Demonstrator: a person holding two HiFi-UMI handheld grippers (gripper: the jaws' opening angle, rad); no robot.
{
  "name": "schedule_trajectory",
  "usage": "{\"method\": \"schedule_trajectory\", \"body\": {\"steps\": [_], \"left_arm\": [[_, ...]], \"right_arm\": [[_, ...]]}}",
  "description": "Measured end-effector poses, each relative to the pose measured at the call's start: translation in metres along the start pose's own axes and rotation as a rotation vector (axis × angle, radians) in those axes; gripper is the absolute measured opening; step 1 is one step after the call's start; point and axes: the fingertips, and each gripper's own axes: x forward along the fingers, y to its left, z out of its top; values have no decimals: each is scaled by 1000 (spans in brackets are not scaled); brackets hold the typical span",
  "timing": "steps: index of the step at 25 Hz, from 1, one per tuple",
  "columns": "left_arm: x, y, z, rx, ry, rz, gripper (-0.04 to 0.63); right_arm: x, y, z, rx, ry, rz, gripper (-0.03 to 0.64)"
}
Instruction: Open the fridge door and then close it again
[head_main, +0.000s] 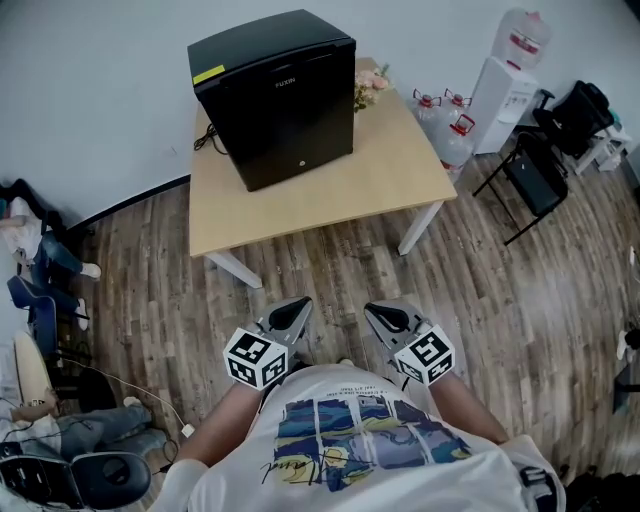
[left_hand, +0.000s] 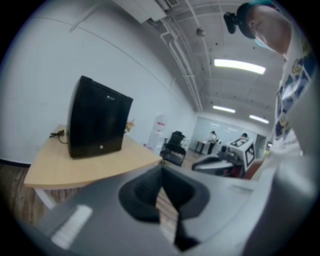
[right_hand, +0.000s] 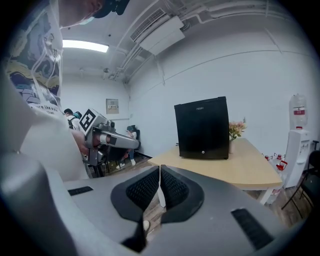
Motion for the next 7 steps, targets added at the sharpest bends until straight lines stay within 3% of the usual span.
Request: {"method": "schedule_trajectory", "body": {"steps": [7], "left_arm": [[2,-9,-15,-12,11,22,6]], "right_arm": [[-6,1,-16,-4,11,15,18]]}}
